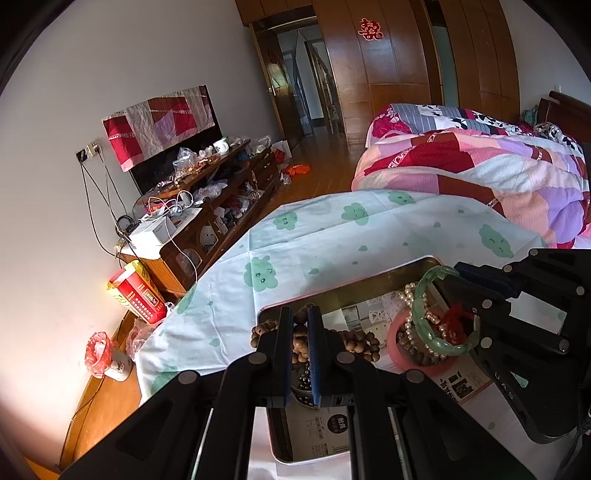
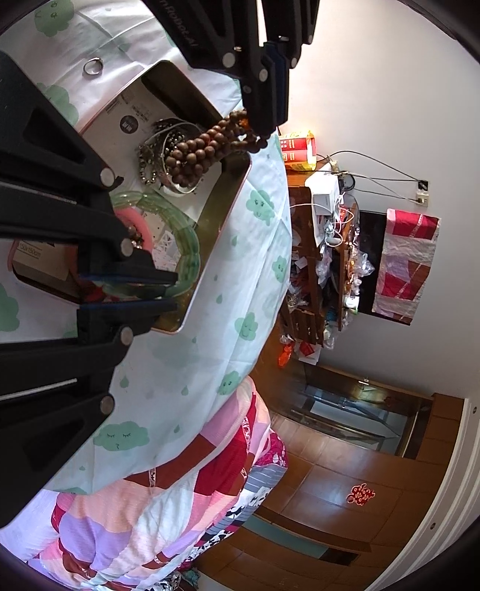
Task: Organize jewelry
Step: 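Carry the bead bracelet over the tin with the left gripper while the right carries the jade bangle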
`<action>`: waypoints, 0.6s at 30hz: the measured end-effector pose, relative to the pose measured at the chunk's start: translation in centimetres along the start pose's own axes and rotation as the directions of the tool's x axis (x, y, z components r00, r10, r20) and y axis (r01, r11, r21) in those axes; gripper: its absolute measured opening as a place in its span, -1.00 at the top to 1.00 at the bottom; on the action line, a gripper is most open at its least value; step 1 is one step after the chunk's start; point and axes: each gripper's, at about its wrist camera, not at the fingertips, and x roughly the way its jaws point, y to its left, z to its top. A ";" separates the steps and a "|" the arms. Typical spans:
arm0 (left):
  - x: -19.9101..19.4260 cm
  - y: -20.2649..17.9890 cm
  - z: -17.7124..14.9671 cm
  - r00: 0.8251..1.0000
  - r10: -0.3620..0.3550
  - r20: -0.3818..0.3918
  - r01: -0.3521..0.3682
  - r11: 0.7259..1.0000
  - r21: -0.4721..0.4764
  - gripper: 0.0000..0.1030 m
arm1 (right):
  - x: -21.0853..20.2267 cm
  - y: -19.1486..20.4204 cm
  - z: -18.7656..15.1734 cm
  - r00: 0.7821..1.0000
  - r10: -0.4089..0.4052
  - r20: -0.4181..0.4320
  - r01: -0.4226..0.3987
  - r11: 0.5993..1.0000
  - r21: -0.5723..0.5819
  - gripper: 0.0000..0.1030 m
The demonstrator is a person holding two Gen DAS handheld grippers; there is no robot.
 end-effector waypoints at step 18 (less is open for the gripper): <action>1.1 -0.3 -0.7 0.999 -0.010 -0.032 0.010 1.000 0.009 0.87 | 0.6 -0.1 -0.3 0.999 0.035 -0.017 -0.035 0.999 -0.008 0.81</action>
